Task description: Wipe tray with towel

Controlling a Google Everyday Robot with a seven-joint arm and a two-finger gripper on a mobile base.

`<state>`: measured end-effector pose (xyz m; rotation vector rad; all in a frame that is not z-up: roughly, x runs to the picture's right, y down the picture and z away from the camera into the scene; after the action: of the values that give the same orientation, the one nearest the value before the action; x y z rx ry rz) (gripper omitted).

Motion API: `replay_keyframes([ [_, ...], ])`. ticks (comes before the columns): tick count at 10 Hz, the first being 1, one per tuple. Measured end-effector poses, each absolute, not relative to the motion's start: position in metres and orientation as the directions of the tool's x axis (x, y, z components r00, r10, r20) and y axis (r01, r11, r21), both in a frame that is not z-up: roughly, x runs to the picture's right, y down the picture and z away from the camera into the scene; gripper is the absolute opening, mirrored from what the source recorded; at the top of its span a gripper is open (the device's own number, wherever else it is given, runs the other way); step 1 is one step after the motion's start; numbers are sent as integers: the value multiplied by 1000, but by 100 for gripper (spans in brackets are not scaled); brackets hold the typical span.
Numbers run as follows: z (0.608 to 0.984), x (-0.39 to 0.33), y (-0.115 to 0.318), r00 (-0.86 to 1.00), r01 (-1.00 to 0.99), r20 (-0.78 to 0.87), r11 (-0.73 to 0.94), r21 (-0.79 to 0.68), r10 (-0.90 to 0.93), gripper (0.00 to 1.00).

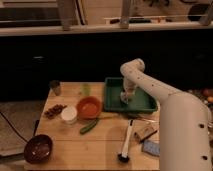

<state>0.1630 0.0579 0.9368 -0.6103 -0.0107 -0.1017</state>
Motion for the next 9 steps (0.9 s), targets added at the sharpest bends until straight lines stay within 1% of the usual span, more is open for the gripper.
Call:
replay_keyframes([
  [2, 923, 162, 78, 990, 137, 71, 802, -582, -118, 1],
  [5, 920, 186, 91, 993, 120, 61, 791, -600, -104, 1],
  [7, 922, 217, 92, 997, 67, 12, 791, -608, -75, 1],
  [9, 928, 233, 86, 998, 24, -28, 796, -604, -52, 1],
])
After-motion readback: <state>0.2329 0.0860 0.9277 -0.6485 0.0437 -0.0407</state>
